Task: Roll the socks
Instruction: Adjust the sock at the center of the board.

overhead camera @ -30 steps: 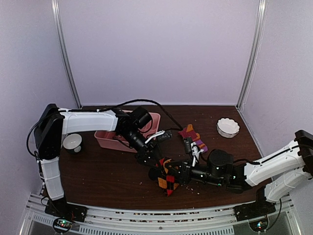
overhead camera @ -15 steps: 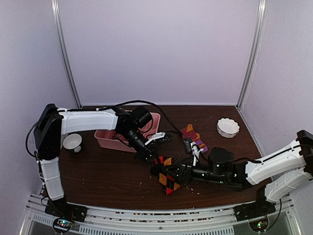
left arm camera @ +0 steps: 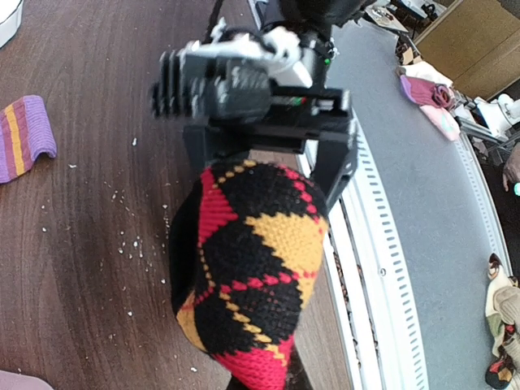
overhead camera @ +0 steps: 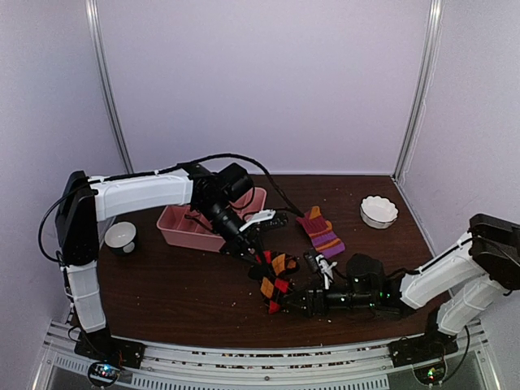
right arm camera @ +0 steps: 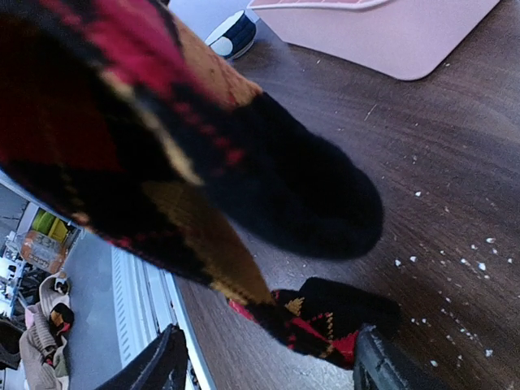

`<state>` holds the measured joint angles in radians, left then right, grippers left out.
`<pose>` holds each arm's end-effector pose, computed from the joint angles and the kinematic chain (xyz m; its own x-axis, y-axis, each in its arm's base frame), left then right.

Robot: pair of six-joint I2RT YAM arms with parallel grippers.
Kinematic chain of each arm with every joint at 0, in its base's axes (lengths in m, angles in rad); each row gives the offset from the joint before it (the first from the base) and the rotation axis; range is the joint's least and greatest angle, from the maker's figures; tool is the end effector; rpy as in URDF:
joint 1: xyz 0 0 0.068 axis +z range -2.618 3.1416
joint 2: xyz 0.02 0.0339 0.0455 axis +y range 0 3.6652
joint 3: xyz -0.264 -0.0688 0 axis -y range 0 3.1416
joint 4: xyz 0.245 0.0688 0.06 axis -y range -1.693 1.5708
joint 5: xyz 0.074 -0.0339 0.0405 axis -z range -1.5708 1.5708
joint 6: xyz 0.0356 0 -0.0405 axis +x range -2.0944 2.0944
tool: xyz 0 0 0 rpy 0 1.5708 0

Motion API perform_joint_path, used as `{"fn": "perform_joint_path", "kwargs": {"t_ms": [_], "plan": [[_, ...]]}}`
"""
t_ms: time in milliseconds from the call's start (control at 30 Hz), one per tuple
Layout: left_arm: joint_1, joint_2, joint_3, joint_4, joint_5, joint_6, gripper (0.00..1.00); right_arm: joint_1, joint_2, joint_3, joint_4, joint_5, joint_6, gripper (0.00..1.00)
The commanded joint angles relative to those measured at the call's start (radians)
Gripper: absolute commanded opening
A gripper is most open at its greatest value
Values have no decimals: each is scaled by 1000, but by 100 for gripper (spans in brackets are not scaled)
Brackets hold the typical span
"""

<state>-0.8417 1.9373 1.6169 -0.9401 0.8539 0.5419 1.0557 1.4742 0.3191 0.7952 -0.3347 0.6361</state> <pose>0.2436 -0.3130 0.2470 -0.2117 0.7456 -0.6318 0.8784 -0.1383 -0.4575 0.1125 0.2225 0.1385 -0.7178 -0.1291 -0.6842 -0.6800 0.3411 0.6491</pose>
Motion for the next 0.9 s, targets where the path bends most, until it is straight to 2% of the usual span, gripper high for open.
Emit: {"fn": "perform_joint_path", "kwargs": {"t_ms": [0, 133, 233, 367, 500, 600, 700, 800, 867], "plan": [[-5, -22, 52, -50, 18, 31, 0, -30, 134, 64, 148, -184, 15, 67], [-6, -18, 67, -50, 14, 29, 0, -36, 308, 76, 348, -254, 121, 57], [-5, -13, 77, -51, 15, 21, 0, -36, 421, 58, 595, -258, 231, 49], [-6, -6, 85, -51, 19, 7, 0, -32, 499, 39, 791, -255, 318, 37], [-5, -7, 89, -46, 28, -18, 0, -14, 442, 5, 735, -195, 272, 35], [-5, -15, 78, -20, 39, -65, 0, 5, 377, 4, 611, -146, 219, 32], [-5, -34, 46, 24, 55, -125, 0, 20, 350, 10, 549, -131, 222, 20], [-5, -68, -4, 43, 55, -152, 0, 35, 366, -4, 617, -168, 296, 0], [-5, -96, -27, 43, 39, -153, 0, 48, 377, -17, 641, -199, 342, 0]]}}
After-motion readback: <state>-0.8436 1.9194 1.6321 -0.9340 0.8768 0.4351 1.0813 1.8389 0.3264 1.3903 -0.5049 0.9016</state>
